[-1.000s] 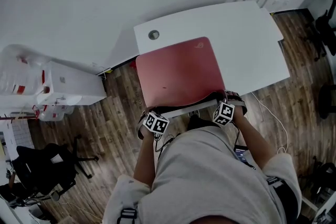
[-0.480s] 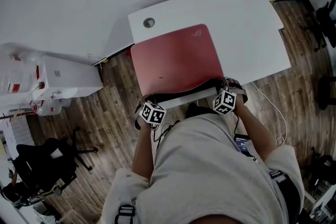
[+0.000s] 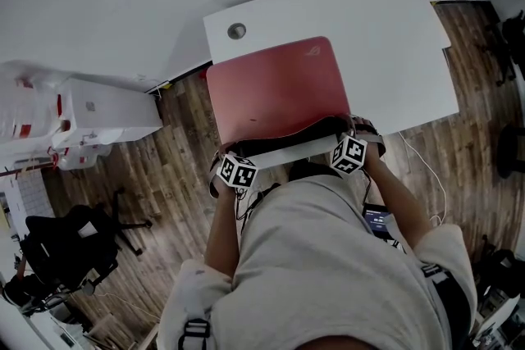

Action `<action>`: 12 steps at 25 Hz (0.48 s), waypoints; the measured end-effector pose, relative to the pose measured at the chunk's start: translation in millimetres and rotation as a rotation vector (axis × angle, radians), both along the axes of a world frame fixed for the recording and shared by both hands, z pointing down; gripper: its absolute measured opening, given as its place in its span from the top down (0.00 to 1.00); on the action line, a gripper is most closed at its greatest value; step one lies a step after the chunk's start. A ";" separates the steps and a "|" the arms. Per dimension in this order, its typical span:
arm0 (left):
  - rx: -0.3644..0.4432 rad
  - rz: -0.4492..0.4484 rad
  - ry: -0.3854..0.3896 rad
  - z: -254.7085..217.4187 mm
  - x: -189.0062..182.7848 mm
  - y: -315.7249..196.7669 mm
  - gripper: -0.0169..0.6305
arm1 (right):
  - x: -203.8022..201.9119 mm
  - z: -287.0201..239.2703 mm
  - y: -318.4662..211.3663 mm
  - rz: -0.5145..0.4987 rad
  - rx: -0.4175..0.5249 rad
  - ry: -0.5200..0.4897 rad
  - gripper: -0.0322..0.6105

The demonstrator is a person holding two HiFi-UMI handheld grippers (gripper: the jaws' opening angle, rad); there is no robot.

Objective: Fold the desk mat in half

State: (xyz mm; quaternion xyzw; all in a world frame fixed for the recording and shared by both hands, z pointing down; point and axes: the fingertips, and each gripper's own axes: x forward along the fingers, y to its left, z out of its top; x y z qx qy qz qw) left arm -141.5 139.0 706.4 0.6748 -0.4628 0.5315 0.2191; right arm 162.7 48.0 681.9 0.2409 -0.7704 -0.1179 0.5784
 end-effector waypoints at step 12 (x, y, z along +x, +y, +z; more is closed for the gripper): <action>-0.029 -0.041 0.006 0.1 -4.4 -6.9 0.91 | -4.0 2.9 -8.7 -0.007 -0.030 0.000 0.87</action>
